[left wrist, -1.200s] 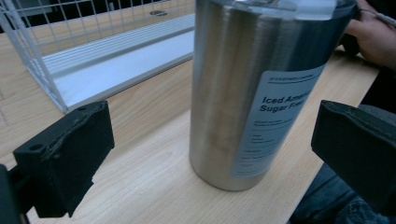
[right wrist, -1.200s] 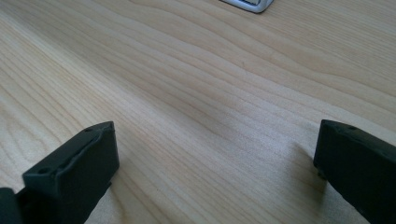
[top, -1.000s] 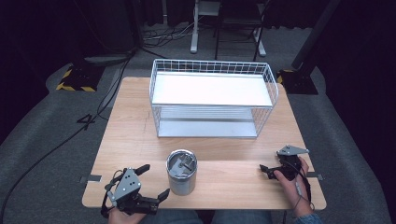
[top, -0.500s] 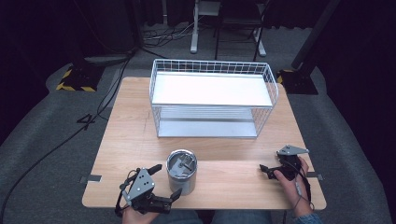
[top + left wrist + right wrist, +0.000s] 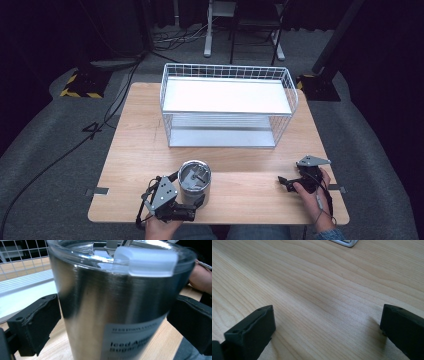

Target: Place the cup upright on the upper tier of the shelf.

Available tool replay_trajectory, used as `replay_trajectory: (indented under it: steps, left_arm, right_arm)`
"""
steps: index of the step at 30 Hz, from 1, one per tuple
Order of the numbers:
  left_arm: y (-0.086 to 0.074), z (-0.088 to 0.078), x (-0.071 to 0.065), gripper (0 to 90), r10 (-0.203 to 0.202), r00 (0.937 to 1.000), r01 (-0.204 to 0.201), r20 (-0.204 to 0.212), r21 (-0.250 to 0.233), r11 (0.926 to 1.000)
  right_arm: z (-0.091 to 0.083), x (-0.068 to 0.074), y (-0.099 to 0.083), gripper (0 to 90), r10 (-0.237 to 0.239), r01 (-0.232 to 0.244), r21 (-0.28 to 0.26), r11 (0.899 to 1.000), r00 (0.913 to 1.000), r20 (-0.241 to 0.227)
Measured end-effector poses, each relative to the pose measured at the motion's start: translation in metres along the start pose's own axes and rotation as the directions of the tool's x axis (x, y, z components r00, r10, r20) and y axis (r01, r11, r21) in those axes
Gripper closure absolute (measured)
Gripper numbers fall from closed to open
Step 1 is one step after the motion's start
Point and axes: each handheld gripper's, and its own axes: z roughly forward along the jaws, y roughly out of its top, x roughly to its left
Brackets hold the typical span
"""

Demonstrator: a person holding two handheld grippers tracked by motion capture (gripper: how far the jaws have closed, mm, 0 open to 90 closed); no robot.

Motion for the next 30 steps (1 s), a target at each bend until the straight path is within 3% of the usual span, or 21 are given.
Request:
replay_trajectory:
  steps: [13,17,30]
  left_arm:
    - [-0.009,0.023,-0.001,0.0,0.013,0.9992,-0.011,-0.037,0.056,0.9984]
    - [-0.011,0.025,-0.001,0.8,0.033,0.9985,-0.029,-0.045,0.074,0.9968]
    - [-0.012,0.024,-0.001,3.7,0.044,0.9981,-0.041,-0.044,0.073,0.9965]
  right_arm:
    - [0.000,0.000,0.000,0.4,0.000,0.000,0.000,1.000,1.0000,0.000]
    - [0.000,0.000,0.000,0.4,0.000,0.000,0.000,1.000,1.0000,0.000]
    - [0.000,0.000,0.000,0.4,-0.001,0.001,0.000,1.000,1.0000,0.000]
